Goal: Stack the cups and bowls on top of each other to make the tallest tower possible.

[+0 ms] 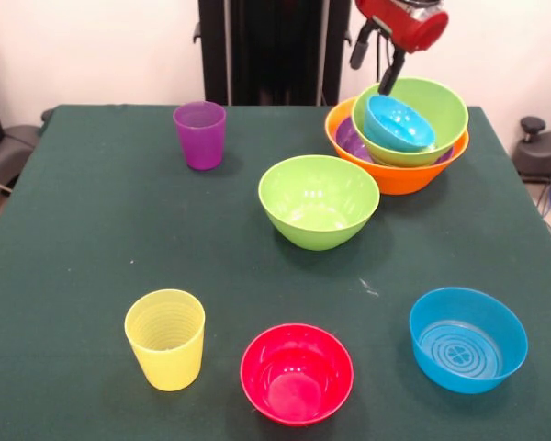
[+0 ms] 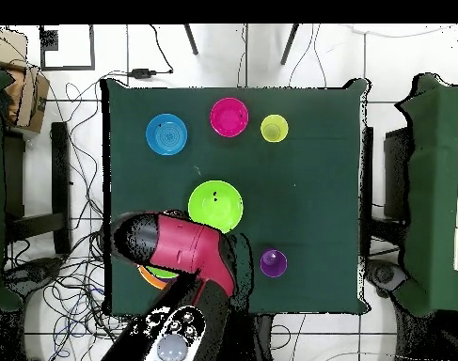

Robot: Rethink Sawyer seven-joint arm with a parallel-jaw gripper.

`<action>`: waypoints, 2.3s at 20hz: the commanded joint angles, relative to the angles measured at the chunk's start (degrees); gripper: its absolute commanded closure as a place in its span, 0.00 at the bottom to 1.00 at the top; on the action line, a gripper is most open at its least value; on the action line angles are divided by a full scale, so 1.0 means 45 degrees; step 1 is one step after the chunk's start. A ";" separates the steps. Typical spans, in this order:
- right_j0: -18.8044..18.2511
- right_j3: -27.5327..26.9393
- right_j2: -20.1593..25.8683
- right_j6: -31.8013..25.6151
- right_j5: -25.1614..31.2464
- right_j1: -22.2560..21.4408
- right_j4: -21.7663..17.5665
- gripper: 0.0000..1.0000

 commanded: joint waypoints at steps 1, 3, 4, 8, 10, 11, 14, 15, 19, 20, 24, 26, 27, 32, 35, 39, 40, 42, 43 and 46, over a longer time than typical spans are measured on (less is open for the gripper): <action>-0.0181 -0.0657 0.1566 0.0404 -0.0443 0.1082 -0.0713 0.00; -0.0116 -0.0718 0.1549 0.0489 -0.0474 0.1176 -0.0681 0.00; -0.0097 -0.0737 0.1542 0.0514 -0.0485 0.1205 -0.0664 0.00; -0.0005 -0.0915 0.1474 0.0669 -0.0466 0.1401 -0.0595 0.00; 0.0016 -0.1013 0.1442 0.0724 -0.0468 0.1518 -0.0565 0.00; 0.0063 -0.1030 0.1425 0.0767 -0.0475 0.1550 -0.0549 0.00; 0.0158 -0.1075 0.1384 0.0830 -0.0481 0.1615 -0.0523 0.00; 0.0210 -0.1079 0.1357 0.0858 -0.0480 0.1627 -0.0525 0.00; 0.0190 -0.1160 0.1343 0.0799 -0.0524 0.1723 -0.0514 0.00; 0.0191 -0.1174 0.1347 0.0800 -0.0528 0.1740 -0.0503 0.00; 0.0230 -0.1289 0.1326 0.0874 -0.0507 0.1843 -0.0455 0.00; 0.0250 -0.1280 0.1342 0.0913 -0.0573 0.1896 -0.0429 0.00; 0.0265 -0.1237 0.1345 0.0933 -0.0580 0.1867 -0.0408 0.00; 0.0369 -0.1420 0.1310 0.1116 -0.0464 0.2003 -0.0303 0.00; 0.0413 -0.1474 0.1338 0.1179 -0.0547 0.2124 -0.0252 0.00; 0.0367 -0.1452 0.1385 0.1109 -0.0696 0.2176 -0.0225 0.00; 0.0375 -0.1433 0.1379 0.1104 -0.0675 0.2145 -0.0218 0.00; 0.0388 -0.1366 0.1386 0.1093 -0.0677 0.2084 -0.0202 0.00; 0.0354 -0.1271 0.1461 0.1007 -0.0718 0.2029 -0.0202 0.00; 0.0127 -0.0777 0.1837 0.0256 -0.1128 0.1727 -0.0455 0.00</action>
